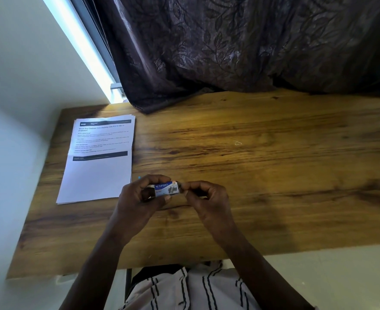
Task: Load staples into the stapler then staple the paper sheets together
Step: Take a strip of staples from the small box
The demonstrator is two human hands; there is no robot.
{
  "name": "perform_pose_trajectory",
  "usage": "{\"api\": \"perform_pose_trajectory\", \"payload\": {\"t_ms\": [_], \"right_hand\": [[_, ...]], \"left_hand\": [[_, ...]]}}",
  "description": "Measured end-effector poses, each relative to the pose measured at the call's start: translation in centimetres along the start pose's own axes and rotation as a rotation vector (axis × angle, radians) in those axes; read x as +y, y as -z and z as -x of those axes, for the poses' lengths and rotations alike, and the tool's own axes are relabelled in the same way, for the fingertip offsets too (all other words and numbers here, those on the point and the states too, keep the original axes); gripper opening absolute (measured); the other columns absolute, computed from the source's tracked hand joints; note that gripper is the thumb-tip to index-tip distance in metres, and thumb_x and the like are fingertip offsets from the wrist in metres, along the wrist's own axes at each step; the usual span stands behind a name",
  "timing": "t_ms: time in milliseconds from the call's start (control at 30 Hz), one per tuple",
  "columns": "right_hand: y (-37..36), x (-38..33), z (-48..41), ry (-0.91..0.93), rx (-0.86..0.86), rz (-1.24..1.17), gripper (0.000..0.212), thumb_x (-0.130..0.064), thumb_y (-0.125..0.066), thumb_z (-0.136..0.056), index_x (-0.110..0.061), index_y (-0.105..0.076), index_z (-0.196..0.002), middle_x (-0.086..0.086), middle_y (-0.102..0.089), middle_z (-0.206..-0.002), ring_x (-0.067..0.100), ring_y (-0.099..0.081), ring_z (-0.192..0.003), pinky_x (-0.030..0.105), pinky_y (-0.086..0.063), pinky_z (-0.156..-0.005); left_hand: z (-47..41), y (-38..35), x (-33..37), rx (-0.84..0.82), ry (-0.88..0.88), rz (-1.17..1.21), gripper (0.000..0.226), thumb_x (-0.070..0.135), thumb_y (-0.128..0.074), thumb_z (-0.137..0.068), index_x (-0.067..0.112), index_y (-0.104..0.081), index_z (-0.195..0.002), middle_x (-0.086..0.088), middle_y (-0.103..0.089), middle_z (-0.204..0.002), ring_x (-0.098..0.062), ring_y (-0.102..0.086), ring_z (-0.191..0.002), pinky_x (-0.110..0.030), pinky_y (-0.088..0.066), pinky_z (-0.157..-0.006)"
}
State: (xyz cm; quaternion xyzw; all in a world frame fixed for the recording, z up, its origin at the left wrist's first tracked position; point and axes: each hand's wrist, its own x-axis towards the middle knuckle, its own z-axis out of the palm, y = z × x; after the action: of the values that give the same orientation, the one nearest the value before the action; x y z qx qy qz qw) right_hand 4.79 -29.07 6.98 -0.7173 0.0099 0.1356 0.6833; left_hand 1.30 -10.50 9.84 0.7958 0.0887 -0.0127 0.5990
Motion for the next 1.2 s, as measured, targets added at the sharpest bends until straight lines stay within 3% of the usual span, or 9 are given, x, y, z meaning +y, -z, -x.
{"api": "perform_pose_trajectory", "payload": {"t_ms": [167, 333, 467, 567, 667, 833, 1033, 1200], "right_hand": [[0.5, -0.3, 0.1, -0.065, -0.037, -0.148, 0.013, -0.009, -0.072, -0.093, -0.01, -0.08, -0.104, -0.004, -0.077, -0.084, -0.001, -0.068, -0.073, 0.014, -0.051, -0.065], [0.9, -0.1, -0.2, -0.173, -0.052, -0.197, 0.011, -0.015, -0.077, -0.09, -0.007, -0.079, -0.097, 0.013, -0.077, -0.085, 0.016, -0.062, -0.07, 0.019, -0.049, -0.055], [0.8, 0.1, -0.1, -0.213, -0.015, -0.294, 0.007, -0.012, -0.078, -0.089, -0.009, -0.078, -0.095, 0.023, -0.075, -0.091, 0.021, -0.065, -0.075, 0.025, -0.054, -0.064], [0.9, 0.2, 0.1, -0.201, -0.007, -0.364, 0.011, -0.002, -0.077, -0.088, -0.007, -0.076, -0.097, 0.015, -0.078, -0.096, 0.019, -0.073, -0.084, 0.026, -0.059, -0.074], [1.0, 0.2, 0.2, -0.156, -0.021, -0.349, 0.015, 0.008, -0.074, -0.085, -0.004, -0.075, -0.095, 0.01, -0.079, -0.096, 0.018, -0.076, -0.088, 0.026, -0.06, -0.075], [0.7, 0.3, 0.3, -0.119, -0.022, -0.303, 0.018, 0.003, -0.074, -0.087, -0.01, -0.08, -0.098, 0.007, -0.08, -0.096, 0.021, -0.077, -0.091, 0.029, -0.062, -0.081], [0.5, 0.4, 0.2, -0.297, -0.081, -0.518, 0.014, -0.004, -0.07, -0.092, -0.002, -0.078, -0.103, 0.017, -0.078, -0.104, 0.031, -0.075, -0.102, 0.036, -0.062, -0.09], [0.4, -0.1, -0.2, -0.572, -0.214, -0.748, 0.021, -0.012, -0.07, -0.09, 0.005, -0.078, -0.1, 0.027, -0.075, -0.108, 0.033, -0.075, -0.097, 0.035, -0.063, -0.087]], "left_hand": [[-0.1, -0.5, -0.3, -0.016, -0.012, -0.038, 0.036, -0.003, -0.082, -0.081, 0.017, -0.075, -0.11, 0.0, -0.078, -0.101, -0.02, -0.076, -0.093, -0.034, -0.062, -0.079], [-0.2, -0.3, -0.8, -0.049, -0.036, -0.142, 0.043, -0.003, -0.083, -0.08, 0.025, -0.075, -0.111, 0.003, -0.077, -0.106, -0.019, -0.076, -0.098, -0.042, -0.063, -0.084], [-0.1, -0.3, -0.9, -0.058, -0.019, -0.116, 0.043, -0.004, -0.082, -0.081, 0.024, -0.075, -0.112, 0.002, -0.078, -0.109, -0.02, -0.076, -0.101, -0.045, -0.062, -0.088], [0.0, -0.5, -0.9, -0.055, 0.005, -0.079, 0.041, -0.003, -0.082, -0.081, 0.022, -0.076, -0.112, 0.002, -0.079, -0.107, -0.02, -0.076, -0.101, -0.041, -0.062, -0.088], [-0.1, -0.6, -1.0, -0.05, 0.023, -0.054, 0.039, 0.0, -0.083, -0.08, 0.02, -0.076, -0.113, -0.001, -0.079, -0.103, -0.021, -0.076, -0.097, -0.036, -0.062, -0.084], [0.0, -1.1, -1.1, -0.026, -0.008, -0.057, 0.039, -0.002, -0.082, -0.081, 0.019, -0.075, -0.113, -0.001, -0.079, -0.104, -0.02, -0.076, -0.097, -0.028, -0.062, -0.081], [-0.3, -0.9, -0.6, -0.014, -0.059, -0.18, 0.04, 0.0, -0.082, -0.083, 0.023, -0.074, -0.114, 0.005, -0.077, -0.105, -0.019, -0.074, -0.101, -0.035, -0.062, -0.083], [0.2, -0.8, 1.6, -0.059, -0.255, -0.532, 0.043, 0.002, -0.083, -0.08, 0.025, -0.076, -0.115, 0.017, -0.068, -0.113, -0.001, -0.068, -0.1, -0.018, -0.057, -0.083]]}}
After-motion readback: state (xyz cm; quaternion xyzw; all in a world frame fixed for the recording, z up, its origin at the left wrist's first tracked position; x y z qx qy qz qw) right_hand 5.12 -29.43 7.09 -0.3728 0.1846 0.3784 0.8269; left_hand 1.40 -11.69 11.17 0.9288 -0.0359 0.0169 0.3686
